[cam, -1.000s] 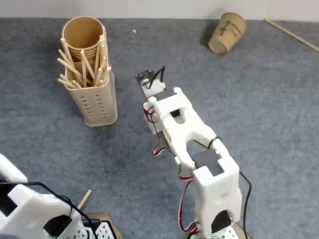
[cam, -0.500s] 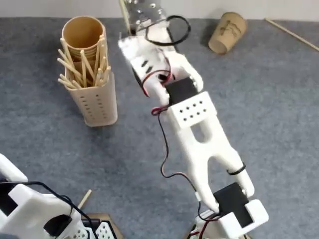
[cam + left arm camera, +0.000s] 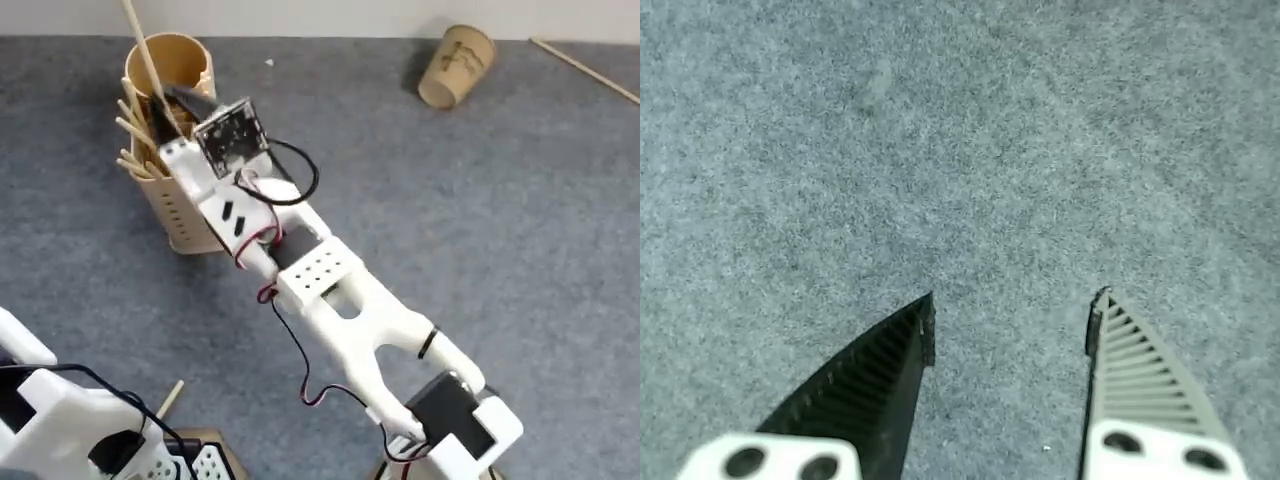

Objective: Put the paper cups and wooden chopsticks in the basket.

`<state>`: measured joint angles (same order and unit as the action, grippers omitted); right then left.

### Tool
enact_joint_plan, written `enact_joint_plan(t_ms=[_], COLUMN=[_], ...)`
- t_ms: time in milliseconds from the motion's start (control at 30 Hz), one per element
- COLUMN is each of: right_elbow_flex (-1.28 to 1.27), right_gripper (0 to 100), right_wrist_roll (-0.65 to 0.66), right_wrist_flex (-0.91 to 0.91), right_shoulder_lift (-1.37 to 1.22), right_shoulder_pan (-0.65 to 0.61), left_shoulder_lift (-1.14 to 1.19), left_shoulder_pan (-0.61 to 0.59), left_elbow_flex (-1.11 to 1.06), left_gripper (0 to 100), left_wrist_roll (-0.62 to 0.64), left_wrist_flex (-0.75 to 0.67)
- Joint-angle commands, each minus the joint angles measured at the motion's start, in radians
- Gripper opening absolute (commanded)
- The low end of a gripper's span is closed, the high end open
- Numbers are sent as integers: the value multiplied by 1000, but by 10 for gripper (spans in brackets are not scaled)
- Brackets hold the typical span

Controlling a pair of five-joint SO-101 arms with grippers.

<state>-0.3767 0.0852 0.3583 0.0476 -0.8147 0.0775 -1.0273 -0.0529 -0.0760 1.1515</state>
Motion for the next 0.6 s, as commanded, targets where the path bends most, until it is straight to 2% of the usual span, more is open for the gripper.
enact_joint_plan(t_ms=[0, 67, 133, 200, 400, 567], right_elbow_flex=[-16, -16, -13, 7, 170, 504], right_gripper=[81, 179, 276, 327, 326, 270], right_wrist_roll=[-9, -32, -112, -160, -245, -339], right_wrist_flex=[-41, -42, -48, -54, -414, -837], right_shoulder_lift=[10, 13, 21, 53, 292, 401], right_shoulder_pan=[27, 38, 54, 65, 76, 2], left_shoulder_lift=[-22, -22, -22, -22, -24, -25], left_shoulder_pan=[-4, -1, 1, 1, 1, 42], left_elbow_flex=[8, 7, 7, 7, 7, 7], left_gripper=[263, 263, 263, 263, 263, 261], left_wrist_roll=[3, 3, 3, 3, 3, 3], left_wrist_flex=[-3, -3, 0, 2, -2, 6])
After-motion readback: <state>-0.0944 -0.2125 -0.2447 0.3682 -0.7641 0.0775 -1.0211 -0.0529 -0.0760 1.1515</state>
